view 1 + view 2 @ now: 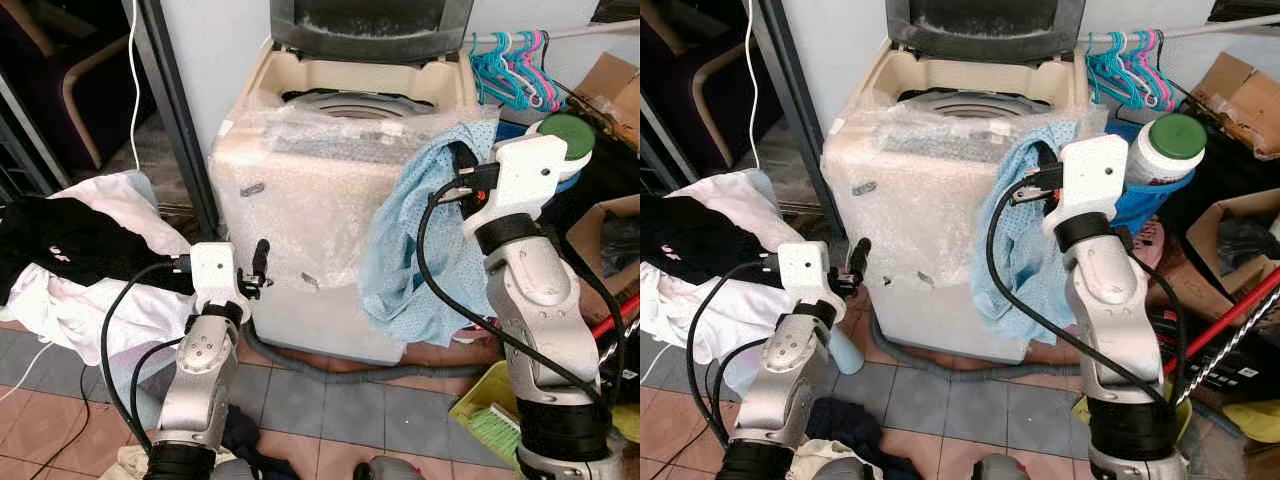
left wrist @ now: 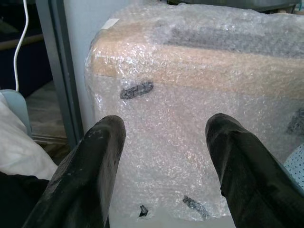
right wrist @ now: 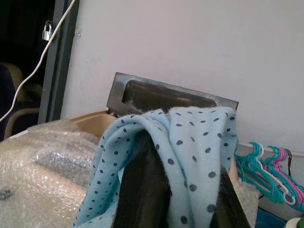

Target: Clothes washing

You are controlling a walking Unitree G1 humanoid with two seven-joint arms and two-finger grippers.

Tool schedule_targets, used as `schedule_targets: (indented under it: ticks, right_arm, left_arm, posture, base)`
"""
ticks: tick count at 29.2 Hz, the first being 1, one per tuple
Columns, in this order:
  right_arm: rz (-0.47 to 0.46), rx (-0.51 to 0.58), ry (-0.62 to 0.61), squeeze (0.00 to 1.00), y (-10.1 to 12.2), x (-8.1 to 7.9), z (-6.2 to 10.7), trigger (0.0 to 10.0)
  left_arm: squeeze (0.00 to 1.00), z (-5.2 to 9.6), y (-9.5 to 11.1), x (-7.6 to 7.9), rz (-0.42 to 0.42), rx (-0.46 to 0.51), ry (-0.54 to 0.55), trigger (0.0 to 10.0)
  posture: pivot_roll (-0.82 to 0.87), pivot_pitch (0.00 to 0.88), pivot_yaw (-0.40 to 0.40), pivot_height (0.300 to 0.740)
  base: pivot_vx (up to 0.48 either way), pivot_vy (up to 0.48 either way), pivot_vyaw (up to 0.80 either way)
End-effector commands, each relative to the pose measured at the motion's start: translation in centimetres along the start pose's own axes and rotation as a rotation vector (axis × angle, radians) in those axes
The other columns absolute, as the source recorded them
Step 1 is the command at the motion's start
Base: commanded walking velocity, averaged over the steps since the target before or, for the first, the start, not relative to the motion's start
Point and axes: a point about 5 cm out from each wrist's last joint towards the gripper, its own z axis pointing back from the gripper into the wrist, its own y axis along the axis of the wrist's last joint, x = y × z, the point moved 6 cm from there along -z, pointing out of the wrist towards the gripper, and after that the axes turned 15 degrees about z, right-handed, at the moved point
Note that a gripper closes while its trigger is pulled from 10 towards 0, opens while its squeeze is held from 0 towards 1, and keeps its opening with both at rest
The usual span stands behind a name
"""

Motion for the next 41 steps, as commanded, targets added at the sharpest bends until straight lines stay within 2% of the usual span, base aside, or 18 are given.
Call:
schedule_targets:
  ticks: [1,3,4,8,14,19,26,30,35,41]
  right_arm:
    - [0.024,0.060,0.019,0.00,1.3,-0.1,-0.7,10.0]
    - [0.031,0.105,0.042,0.00,2.3,0.2,-2.2,10.0]
    - [0.031,0.105,0.042,0.00,2.3,0.2,-2.2,10.0]
    - [0.027,0.206,0.076,0.00,5.1,1.2,-5.8,10.0]
    - [0.069,0.328,0.129,0.00,8.7,2.4,-9.2,10.0]
    - [0.098,0.364,0.154,0.00,9.8,2.5,-10.1,10.0]
    - [0.137,0.447,0.178,0.00,13.0,2.8,-12.0,10.0]
    - [0.144,0.462,0.176,0.00,13.5,2.9,-12.3,10.0]
    - [0.143,0.469,0.157,0.00,14.5,3.8,-13.4,10.0]
    - [0.147,0.473,0.132,0.00,15.1,4.7,-14.0,10.0]
  left_arm:
    - [0.00,-0.1,0.7,0.3,-0.003,0.019,-0.016,10.0]
    - [0.00,0.1,0.4,0.0,-0.008,0.009,-0.014,10.0]
    - [0.00,0.1,0.4,0.0,-0.008,0.009,-0.014,10.0]
    - [0.00,0.2,0.0,-0.2,-0.006,-0.005,-0.009,10.0]
    - [0.00,0.2,0.2,0.1,0.002,0.002,-0.005,10.0]
    - [0.00,0.3,0.1,-0.1,0.004,0.003,0.001,10.0]
    - [0.00,0.2,0.1,0.1,0.011,0.009,0.002,10.0]
    - [0.00,0.2,0.0,0.2,0.012,0.011,0.006,10.0]
    - [0.00,0.4,0.0,0.0,0.012,0.012,0.020,10.0]
    - [0.00,0.4,-0.1,0.0,0.015,0.014,0.024,10.0]
  posture:
    - [-0.07,0.034,0.037,0.740]
    - [-0.07,0.033,0.042,0.740]
    - [-0.07,0.033,0.042,0.740]
    - [-0.06,0.030,0.042,0.740]
    - [-0.04,0.024,0.025,0.740]
    - [-0.04,0.022,0.021,0.740]
    - [-0.03,0.020,0.006,0.740]
    - [-0.03,0.019,0.001,0.740]
    - [-0.02,0.021,-0.011,0.740]
    - [-0.02,0.019,-0.016,0.740]
  base:
    - [0.244,0.000,0.00]
    - [0.249,0.000,0.00]
    - [0.247,0.000,0.00]
    - [0.250,0.000,0.00]
    - [0.253,0.000,0.00]
    - [0.310,0.000,0.00]
    - [0.401,0.000,0.00]
    - [0.450,0.000,0.00]
    - [0.450,0.000,0.00]
    - [0.451,0.000,0.00]
